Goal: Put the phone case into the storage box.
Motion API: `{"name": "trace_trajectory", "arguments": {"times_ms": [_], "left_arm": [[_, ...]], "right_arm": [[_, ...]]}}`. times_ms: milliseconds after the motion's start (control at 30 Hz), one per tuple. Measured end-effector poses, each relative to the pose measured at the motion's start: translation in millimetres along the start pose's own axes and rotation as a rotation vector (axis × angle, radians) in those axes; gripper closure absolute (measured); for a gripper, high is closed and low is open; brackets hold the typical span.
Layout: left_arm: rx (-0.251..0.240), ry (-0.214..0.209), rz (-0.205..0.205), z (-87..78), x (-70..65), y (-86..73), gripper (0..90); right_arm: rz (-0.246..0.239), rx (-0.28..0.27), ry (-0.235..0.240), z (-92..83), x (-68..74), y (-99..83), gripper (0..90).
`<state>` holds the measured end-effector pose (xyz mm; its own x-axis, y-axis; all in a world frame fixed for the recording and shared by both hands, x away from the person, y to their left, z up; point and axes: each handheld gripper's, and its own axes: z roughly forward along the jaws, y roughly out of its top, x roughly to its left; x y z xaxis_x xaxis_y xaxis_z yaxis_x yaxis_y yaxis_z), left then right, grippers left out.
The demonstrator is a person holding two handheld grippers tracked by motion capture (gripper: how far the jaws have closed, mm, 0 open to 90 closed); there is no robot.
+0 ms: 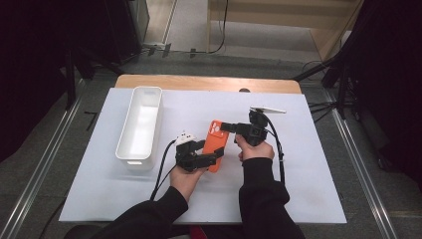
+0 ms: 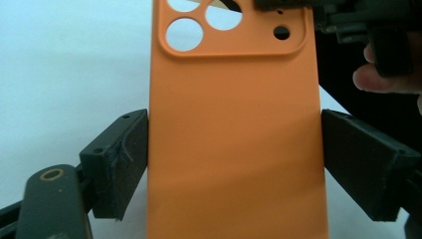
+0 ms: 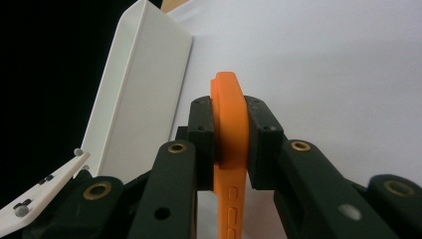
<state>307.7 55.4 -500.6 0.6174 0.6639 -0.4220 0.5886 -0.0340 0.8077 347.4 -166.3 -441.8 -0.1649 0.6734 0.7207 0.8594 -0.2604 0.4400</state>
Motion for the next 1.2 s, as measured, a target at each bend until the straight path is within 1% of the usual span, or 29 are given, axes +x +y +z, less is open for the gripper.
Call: {"name": "trace_trajectory", "arguments": {"times_ms": [100,167,300,333,367,400,567,633,700,867,967,1033,1133,1167,1200], "left_arm": [[0.009,0.029,0.046,2.0,-5.5,-0.3,12.9],[0.016,0.027,0.047,2.6,-7.3,0.2,10.4],[0.02,0.026,0.045,2.5,-7.5,1.6,10.0],[0.026,0.021,0.037,1.6,-6.7,3.6,9.4],[0.026,0.008,0.034,1.1,-6.4,4.6,6.9],[0.038,0.007,0.035,0.9,-6.8,6.3,4.0],[0.06,0.005,0.044,0.7,-9.4,10.0,0.0],[0.074,0.007,0.057,0.6,-10.2,11.2,0.0],[0.074,0.008,0.062,0.5,-10.8,12.1,0.0],[0.079,0.016,0.076,-2.0,-12.1,14.9,0.0],[0.089,0.008,0.082,-3.8,-10.9,18.2,0.0],[0.101,-0.004,0.089,-3.8,-10.2,19.0,0.0],[0.11,-0.011,0.101,-3.9,-9.5,18.6,0.2],[0.124,-0.021,0.101,-4.0,-8.4,18.9,0.6],[0.127,-0.021,0.101,-3.9,-8.2,19.3,0.6]], "right_arm": [[-0.012,0.002,0.003,-0.2,0.5,-0.1,74.8],[-0.022,0.003,-0.002,-0.9,2.4,-0.2,74.8],[-0.028,0.004,-0.005,-1.5,5.0,-0.3,74.8],[-0.039,0.007,-0.007,-1.2,5.9,0.0,74.8],[-0.043,0.007,-0.007,-0.9,6.1,0.1,74.8],[-0.047,0.011,-0.011,-0.4,6.9,0.0,74.8],[-0.082,0.022,-0.028,1.5,13.1,-0.1,74.8],[-0.099,0.022,-0.033,1.3,14.9,0.3,74.8],[-0.113,0.018,-0.037,0.6,16.7,0.5,74.8],[-0.13,0.019,-0.051,-1.4,17.1,1.0,74.8],[-0.137,0.014,-0.056,-4.8,16.1,2.2,74.8],[-0.147,0.007,-0.061,-8.1,15.2,3.3,74.8],[-0.147,0.0,-0.063,-9.6,14.0,4.1,74.8],[-0.155,-0.005,-0.066,-10.9,13.2,5.1,74.8],[-0.164,-0.008,-0.064,-11.0,12.9,5.6,74.7]]}}
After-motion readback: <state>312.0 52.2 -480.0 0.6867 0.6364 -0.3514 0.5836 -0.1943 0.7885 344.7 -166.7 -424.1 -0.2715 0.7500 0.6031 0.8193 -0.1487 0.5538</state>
